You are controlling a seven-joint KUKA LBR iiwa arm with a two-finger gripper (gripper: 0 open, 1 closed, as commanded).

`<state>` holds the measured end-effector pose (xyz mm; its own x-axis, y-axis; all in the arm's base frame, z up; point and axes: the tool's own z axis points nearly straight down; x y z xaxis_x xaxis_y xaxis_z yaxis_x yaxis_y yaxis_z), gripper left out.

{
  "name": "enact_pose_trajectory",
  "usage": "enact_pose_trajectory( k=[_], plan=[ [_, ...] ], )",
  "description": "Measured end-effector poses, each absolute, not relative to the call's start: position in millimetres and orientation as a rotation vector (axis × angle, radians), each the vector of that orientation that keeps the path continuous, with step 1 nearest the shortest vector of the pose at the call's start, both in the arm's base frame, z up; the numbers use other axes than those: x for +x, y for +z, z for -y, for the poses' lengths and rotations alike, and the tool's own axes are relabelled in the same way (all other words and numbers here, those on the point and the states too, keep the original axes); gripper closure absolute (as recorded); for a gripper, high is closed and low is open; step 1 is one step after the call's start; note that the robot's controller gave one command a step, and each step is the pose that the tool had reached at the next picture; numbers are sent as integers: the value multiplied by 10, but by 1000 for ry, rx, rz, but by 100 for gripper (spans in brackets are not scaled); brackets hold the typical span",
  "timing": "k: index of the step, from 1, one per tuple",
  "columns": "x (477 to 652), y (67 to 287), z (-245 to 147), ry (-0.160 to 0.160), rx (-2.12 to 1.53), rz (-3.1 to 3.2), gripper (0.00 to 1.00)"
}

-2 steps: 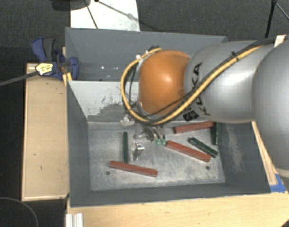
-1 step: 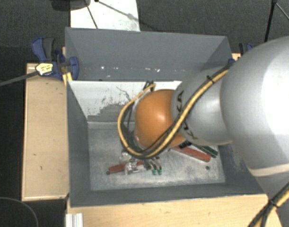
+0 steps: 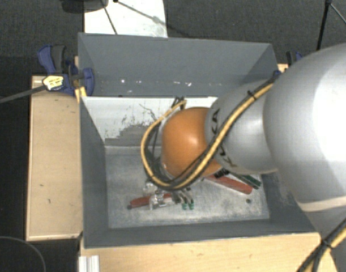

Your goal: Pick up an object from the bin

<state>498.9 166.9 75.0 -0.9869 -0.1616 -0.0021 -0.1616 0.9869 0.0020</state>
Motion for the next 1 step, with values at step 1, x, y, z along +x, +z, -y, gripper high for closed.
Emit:
enact_pose_trajectory(
  k=[1],
  plan=[
    [5043,2066,-1627,2,-211,-3132,100]
  ],
)
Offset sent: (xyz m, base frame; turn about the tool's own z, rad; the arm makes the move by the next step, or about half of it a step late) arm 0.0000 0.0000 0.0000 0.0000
